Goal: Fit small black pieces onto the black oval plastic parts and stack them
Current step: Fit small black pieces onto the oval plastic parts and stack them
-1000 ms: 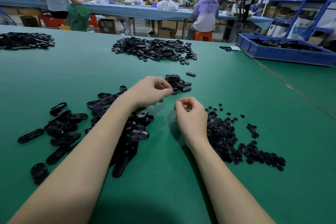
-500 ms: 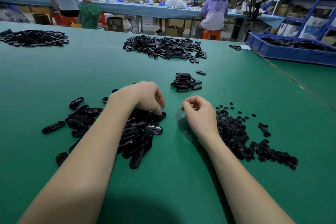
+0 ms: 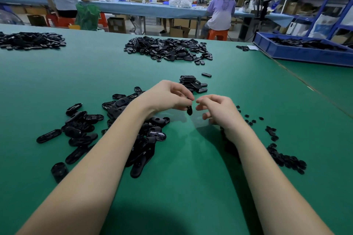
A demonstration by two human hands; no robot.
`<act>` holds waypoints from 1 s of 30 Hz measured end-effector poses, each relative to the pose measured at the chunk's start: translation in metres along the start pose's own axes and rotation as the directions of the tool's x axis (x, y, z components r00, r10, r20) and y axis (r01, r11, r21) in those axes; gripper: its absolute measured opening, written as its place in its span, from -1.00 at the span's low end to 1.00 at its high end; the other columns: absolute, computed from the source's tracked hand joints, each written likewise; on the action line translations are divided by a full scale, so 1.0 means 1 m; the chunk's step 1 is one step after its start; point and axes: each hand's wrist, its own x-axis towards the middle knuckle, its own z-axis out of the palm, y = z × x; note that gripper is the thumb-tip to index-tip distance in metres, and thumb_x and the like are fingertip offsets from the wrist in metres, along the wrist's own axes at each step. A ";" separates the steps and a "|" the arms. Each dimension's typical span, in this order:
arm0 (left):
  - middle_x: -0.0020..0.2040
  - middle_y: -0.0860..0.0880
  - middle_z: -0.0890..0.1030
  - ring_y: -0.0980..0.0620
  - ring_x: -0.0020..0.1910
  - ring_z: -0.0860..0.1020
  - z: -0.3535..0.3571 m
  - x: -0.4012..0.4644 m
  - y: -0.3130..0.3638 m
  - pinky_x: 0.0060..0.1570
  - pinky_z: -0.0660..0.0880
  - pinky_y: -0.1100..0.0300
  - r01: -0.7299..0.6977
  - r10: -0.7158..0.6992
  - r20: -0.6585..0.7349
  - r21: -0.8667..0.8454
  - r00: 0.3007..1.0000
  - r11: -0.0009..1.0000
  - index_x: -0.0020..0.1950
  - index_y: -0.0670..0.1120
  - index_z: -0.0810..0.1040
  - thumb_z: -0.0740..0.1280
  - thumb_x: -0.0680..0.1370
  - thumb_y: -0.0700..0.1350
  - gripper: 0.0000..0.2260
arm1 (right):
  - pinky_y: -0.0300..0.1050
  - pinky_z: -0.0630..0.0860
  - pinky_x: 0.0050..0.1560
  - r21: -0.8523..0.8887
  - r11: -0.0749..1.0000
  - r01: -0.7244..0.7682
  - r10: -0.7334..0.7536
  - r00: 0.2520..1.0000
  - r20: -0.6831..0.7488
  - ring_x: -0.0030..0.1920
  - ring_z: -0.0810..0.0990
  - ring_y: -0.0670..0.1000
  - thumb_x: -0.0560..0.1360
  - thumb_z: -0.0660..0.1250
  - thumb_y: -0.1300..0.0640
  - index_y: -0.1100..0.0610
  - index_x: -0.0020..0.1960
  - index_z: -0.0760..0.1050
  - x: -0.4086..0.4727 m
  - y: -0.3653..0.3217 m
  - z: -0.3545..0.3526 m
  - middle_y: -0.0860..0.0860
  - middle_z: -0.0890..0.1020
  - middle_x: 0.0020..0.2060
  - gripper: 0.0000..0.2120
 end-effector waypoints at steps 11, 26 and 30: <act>-0.10 -0.16 0.62 0.00 -0.18 0.65 0.027 0.008 -0.011 -0.09 0.61 0.33 0.109 -0.131 -0.027 -0.399 0.991 0.910 0.02 -0.16 0.69 0.38 0.54 -0.40 -0.81 | -0.12 0.49 0.00 -0.743 0.662 -0.095 -0.058 0.982 -0.177 0.14 0.62 0.03 0.52 0.40 0.02 -0.17 0.04 0.69 0.000 0.006 -0.041 -0.14 0.70 0.03 -0.84; -0.17 -0.09 0.72 0.02 -0.18 0.71 0.032 0.007 -0.013 -0.13 0.64 0.27 0.120 -0.157 -0.060 -0.403 0.986 0.907 -0.06 -0.09 0.71 0.40 0.54 -0.34 -0.83 | -0.20 0.44 -0.25 -0.372 0.925 0.071 -0.125 0.985 -0.122 -0.31 0.56 -0.11 0.46 0.48 0.05 -0.05 -0.17 0.63 0.004 0.007 -0.030 -0.19 0.65 -0.34 -0.95; -0.24 -0.04 0.71 0.08 -0.28 0.66 0.031 0.009 -0.013 -0.21 0.62 0.30 0.134 -0.174 -0.104 -0.315 0.979 0.940 -0.11 -0.07 0.68 0.40 0.55 -0.28 -0.86 | -0.34 0.34 -0.47 -0.054 0.996 0.077 -0.077 0.997 0.005 -0.47 0.51 -0.11 0.46 0.52 0.15 0.02 -0.17 0.63 -0.001 0.000 -0.028 -0.10 0.64 -0.33 -0.91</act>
